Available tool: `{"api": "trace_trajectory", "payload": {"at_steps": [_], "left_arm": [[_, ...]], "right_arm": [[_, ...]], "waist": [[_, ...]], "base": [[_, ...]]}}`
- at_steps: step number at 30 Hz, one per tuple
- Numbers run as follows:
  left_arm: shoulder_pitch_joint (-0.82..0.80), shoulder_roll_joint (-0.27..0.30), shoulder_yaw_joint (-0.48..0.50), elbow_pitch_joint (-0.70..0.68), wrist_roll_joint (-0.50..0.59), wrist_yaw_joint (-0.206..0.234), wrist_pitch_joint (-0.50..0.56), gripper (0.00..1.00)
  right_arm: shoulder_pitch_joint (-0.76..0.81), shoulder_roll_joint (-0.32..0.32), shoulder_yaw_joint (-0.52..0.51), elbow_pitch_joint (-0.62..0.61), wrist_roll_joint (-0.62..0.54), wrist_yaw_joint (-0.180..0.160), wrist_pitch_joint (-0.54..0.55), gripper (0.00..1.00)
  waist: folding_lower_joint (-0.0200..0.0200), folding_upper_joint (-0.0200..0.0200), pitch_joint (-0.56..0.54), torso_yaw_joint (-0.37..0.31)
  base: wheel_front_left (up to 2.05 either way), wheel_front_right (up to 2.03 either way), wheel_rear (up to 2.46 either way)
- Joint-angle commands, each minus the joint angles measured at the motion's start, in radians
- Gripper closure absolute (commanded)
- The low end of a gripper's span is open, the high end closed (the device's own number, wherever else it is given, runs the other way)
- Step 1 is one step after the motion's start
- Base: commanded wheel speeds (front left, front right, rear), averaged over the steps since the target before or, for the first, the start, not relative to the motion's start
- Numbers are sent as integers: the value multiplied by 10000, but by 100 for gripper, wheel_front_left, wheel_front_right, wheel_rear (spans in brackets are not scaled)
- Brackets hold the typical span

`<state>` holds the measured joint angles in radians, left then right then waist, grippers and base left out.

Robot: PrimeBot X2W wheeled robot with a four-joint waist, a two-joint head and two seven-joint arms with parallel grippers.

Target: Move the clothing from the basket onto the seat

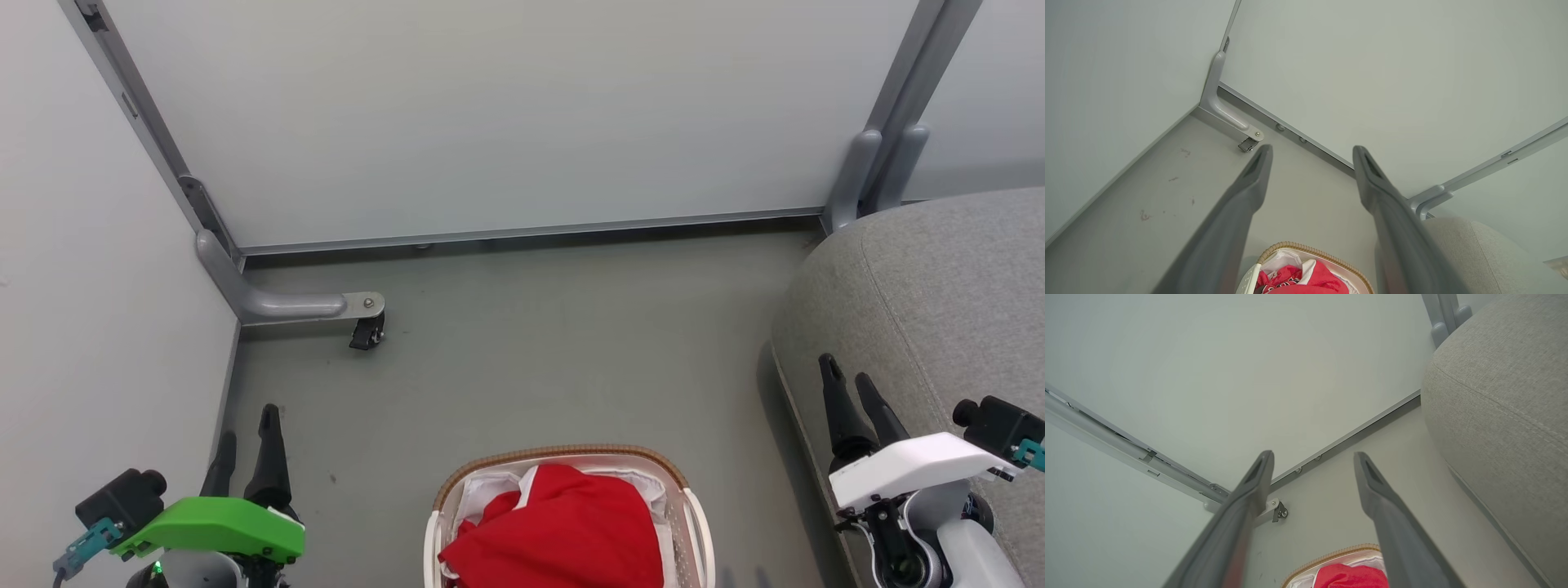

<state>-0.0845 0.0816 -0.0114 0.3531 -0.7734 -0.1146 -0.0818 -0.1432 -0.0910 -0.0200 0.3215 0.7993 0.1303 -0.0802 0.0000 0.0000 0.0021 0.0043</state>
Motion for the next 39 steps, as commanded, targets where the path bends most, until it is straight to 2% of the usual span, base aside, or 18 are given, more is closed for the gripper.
{"api": "trace_trajectory", "payload": {"at_steps": [1,25,39], "left_arm": [[-295,120,-68,-83,388,49,-101,0],[-124,143,-733,32,3142,284,-776,0],[134,45,-645,-66,4377,337,-1103,0]], "right_arm": [[-257,-86,26,-57,-379,4,-107,0],[-112,-158,442,269,-3260,5,-788,0],[33,-141,346,352,-4692,5,-1115,0]], "waist": [[0,0,-3,0],[0,0,-46,8],[0,0,-91,12]], "base": [[0,0,0],[0,0,0],[0,0,0]]}}
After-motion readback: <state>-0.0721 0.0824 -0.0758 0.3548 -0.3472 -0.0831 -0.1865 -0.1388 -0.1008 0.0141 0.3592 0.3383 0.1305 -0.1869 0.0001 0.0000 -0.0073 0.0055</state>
